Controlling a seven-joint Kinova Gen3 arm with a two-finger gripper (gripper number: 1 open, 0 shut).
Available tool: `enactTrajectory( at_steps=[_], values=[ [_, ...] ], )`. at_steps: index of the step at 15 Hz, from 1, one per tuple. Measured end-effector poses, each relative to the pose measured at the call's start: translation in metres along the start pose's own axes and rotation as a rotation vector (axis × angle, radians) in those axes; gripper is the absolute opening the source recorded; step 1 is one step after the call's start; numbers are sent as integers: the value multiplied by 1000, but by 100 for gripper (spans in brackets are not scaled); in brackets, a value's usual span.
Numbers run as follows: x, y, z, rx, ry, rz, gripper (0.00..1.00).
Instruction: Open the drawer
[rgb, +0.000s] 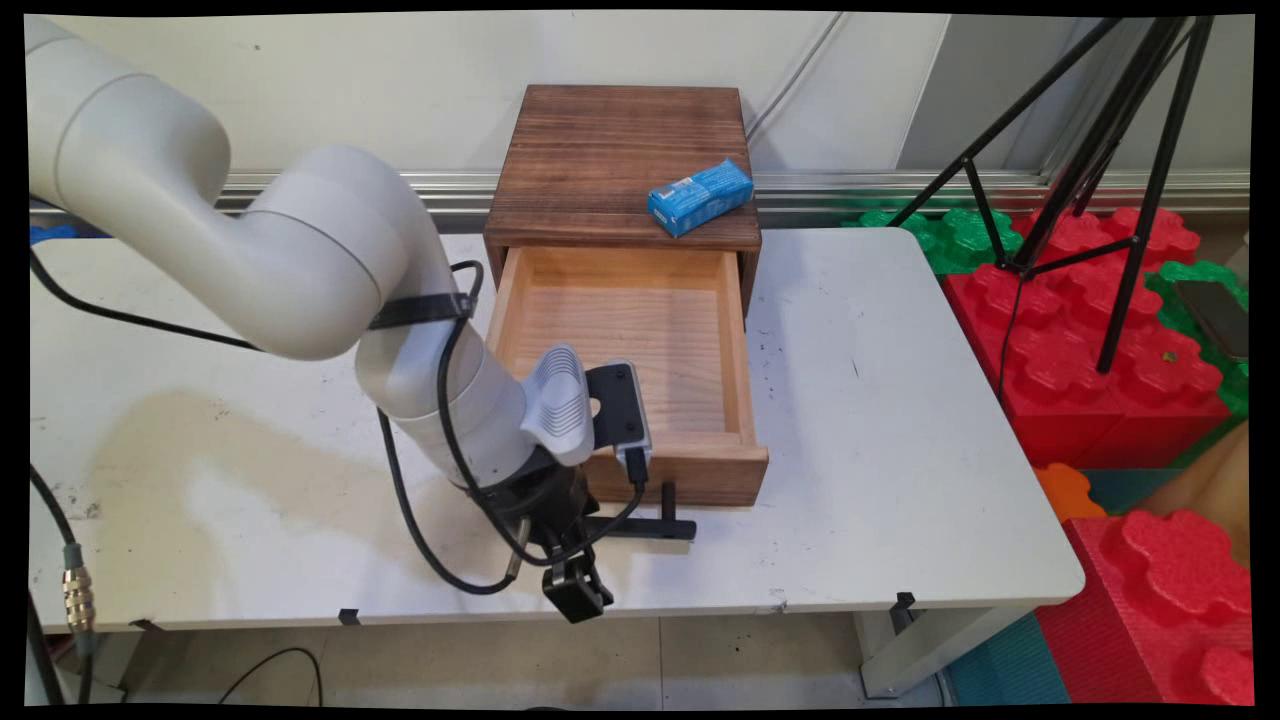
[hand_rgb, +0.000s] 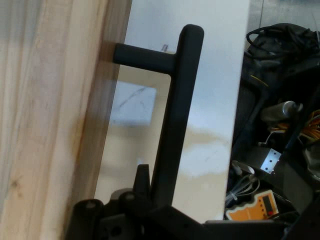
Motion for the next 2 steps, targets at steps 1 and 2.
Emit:
enactTrajectory(
  at_steps=[1, 2],
  values=[
    [-1, 2, -1, 0, 2, 4, 100],
    [-1, 4, -2, 0, 3, 7, 100]
  ],
)
